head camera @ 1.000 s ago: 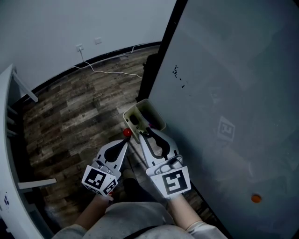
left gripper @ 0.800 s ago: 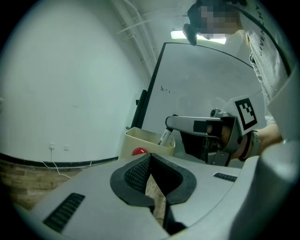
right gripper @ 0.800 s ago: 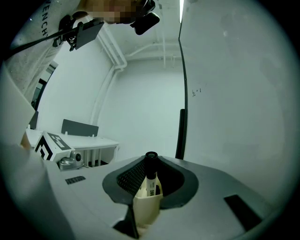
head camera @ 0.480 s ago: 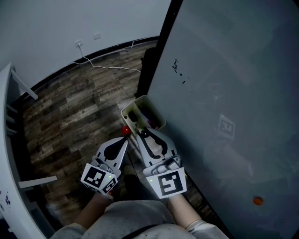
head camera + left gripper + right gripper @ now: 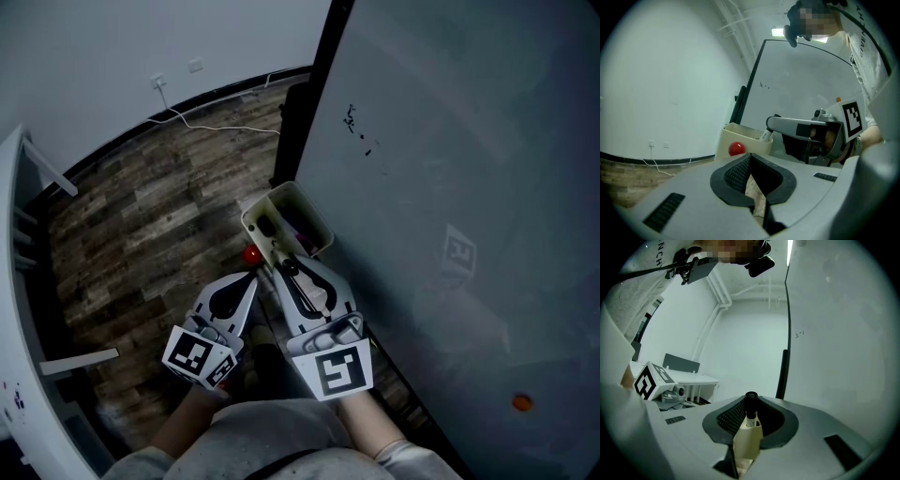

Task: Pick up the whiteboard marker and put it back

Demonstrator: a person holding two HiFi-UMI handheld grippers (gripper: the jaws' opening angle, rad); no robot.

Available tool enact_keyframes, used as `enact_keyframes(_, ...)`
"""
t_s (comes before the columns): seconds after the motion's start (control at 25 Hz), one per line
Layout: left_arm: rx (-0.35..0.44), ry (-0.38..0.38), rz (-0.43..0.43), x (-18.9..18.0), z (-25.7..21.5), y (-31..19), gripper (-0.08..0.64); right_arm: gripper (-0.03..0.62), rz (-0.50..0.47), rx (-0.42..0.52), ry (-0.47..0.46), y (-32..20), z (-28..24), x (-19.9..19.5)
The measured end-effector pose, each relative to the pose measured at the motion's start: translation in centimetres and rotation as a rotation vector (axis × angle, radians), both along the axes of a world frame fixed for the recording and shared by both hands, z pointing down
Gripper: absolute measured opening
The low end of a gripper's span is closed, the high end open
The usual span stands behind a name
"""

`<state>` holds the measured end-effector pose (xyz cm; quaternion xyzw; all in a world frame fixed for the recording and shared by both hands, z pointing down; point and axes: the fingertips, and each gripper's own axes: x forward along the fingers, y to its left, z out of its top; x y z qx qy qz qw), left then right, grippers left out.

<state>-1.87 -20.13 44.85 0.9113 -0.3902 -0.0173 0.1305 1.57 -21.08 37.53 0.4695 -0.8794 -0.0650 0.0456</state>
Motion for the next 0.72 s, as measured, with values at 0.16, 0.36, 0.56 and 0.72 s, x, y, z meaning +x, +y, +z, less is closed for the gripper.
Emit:
enact_keyframes(0.16, -0.001, -0.001, 0.001, 0.1, 0.1, 0.1, 0.015, 0.084, -0.007, -0.049, 0.111, 0.6, 1.6, 0.1)
enact_keyframes(0.36, -0.002, 0.000, 0.001, 0.2, 0.1, 0.3, 0.015, 0.084, -0.007, -0.067, 0.170, 1.1, 2.3, 0.3)
enact_keyframes(0.56, -0.003, 0.000, 0.001, 0.3, 0.2, 0.5, 0.015, 0.084, -0.010, -0.064, 0.155, 1.3, 2.4, 0.3)
enact_keyframes(0.72, -0.003, 0.000, -0.001, 0.2, 0.1, 0.8, 0.014, 0.084, -0.019, -0.068, 0.159, 1.6, 2.4, 0.2)
